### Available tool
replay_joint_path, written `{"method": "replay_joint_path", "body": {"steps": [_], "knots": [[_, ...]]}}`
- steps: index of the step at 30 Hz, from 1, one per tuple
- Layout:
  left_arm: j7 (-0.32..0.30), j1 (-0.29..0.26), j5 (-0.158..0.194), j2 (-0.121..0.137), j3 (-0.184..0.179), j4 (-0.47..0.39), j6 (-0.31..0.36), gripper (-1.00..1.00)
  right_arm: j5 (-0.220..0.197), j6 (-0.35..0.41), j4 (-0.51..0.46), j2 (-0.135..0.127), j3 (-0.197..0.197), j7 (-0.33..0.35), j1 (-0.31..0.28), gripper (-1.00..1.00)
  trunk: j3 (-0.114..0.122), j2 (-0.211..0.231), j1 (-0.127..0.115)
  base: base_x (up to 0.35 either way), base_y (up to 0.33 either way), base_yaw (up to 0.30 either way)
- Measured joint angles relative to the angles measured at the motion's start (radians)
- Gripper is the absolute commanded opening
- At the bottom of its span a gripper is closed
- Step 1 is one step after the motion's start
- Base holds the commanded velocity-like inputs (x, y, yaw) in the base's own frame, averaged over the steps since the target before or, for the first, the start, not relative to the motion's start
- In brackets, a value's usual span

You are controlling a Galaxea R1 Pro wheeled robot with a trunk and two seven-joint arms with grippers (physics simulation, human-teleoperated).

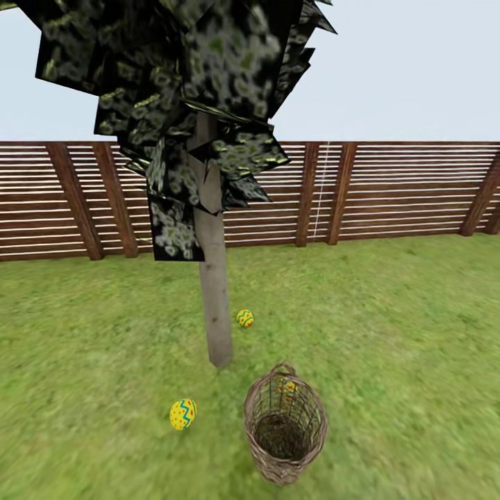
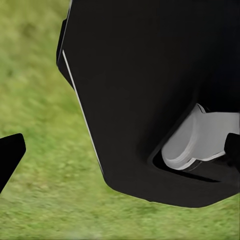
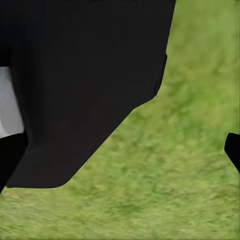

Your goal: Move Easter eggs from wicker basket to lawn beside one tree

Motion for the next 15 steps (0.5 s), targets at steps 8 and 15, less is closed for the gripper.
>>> {"method": "replay_joint_path", "body": {"steps": [8, 15], "knots": [[0.0, 0.0, 0.0, -0.002, 0.0, 0.0, 0.0, 1.0, -0.001, -0.001, 0.0, 0.0, 0.0, -0.001, 0.0, 1.0, 0.013, 0.0, 0.0, 0.0, 0.0, 0.0], [0.0, 0.0, 0.0, -0.002, 0.0, 0.0, 0.0, 1.0, -0.001, -0.001, 0.0, -0.001, 0.0, -0.002, 0.0, 1.0, 0.025, 0.0, 0.0, 0.0, 0.0, 0.0]]}}
